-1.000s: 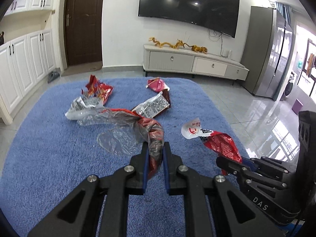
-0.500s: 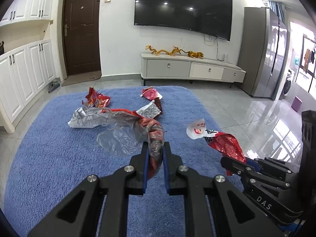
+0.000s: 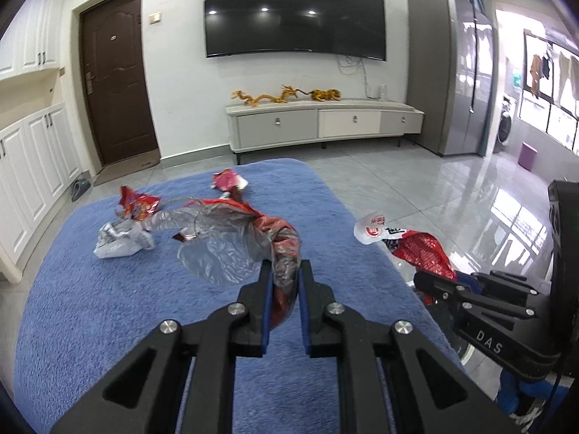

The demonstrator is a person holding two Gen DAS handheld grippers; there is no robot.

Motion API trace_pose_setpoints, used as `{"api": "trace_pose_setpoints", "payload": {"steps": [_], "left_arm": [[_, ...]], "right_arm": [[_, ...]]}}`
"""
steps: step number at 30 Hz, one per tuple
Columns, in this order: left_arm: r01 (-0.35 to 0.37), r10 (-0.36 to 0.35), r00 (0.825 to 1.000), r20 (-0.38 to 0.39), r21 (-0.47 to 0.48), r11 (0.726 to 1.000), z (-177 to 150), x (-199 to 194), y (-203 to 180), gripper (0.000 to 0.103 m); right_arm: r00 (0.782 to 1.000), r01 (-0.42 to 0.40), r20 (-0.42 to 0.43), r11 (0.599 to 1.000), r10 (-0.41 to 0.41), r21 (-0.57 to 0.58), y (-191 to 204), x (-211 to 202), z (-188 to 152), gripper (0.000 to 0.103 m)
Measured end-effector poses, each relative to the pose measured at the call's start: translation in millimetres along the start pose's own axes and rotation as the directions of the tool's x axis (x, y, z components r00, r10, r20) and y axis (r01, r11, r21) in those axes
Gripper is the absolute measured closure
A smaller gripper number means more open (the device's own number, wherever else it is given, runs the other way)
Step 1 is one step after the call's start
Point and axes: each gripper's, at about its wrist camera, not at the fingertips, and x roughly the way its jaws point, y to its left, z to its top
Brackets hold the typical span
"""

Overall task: Collect trash
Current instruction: 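Carry both wrappers over the bin and open both tools to drop them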

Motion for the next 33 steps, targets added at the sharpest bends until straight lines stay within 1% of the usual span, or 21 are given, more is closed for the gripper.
{"api": "trace_pose_setpoints", "payload": {"steps": [4, 10, 13, 17, 19, 24, 29, 33], "left_arm": [[0.033, -0.032, 0.999, -0.015, 0.047, 0.998, 3, 8, -19, 0.091], [0.099, -0.094, 0.994, -0.049, 0.124, 0.987, 6, 22, -55, 0.091], [0.139, -0.128, 0.989, -0.073, 0.168, 0.976, 7, 32, -78, 0.091], [0.197, -0.175, 0.978, -0.115, 0.222, 0.955, 7, 46, -110, 0.091], [0.226, -0.196, 0.97, -0.143, 0.247, 0.942, 6, 53, -125, 0.091], [0.311, -0.248, 0.94, -0.236, 0.291, 0.905, 1, 76, -161, 0.091], [0.366, -0.274, 0.913, -0.303, 0.31, 0.878, -3, 96, -187, 0.091], [0.414, -0.306, 0.886, -0.347, 0.296, 0.861, -2, 108, -201, 0.09]], "right_arm": [[0.999, 0.033, -0.005, 0.999, -0.033, 0.038, -21, -1, -4, 0.089], [0.995, 0.096, -0.041, 0.986, -0.091, 0.133, -65, 4, -20, 0.089], [0.991, 0.129, -0.062, 0.975, -0.12, 0.179, -87, 7, -28, 0.089], [0.983, 0.175, -0.09, 0.956, -0.158, 0.236, -117, 9, -37, 0.089], [0.979, 0.195, -0.105, 0.947, -0.174, 0.255, -129, 10, -43, 0.088], [0.966, 0.244, -0.155, 0.921, -0.205, 0.305, -159, 17, -58, 0.088], [0.952, 0.281, -0.215, 0.894, -0.216, 0.35, -189, 27, -75, 0.088], [0.946, 0.298, -0.241, 0.879, -0.218, 0.372, -204, 32, -82, 0.085]]}}
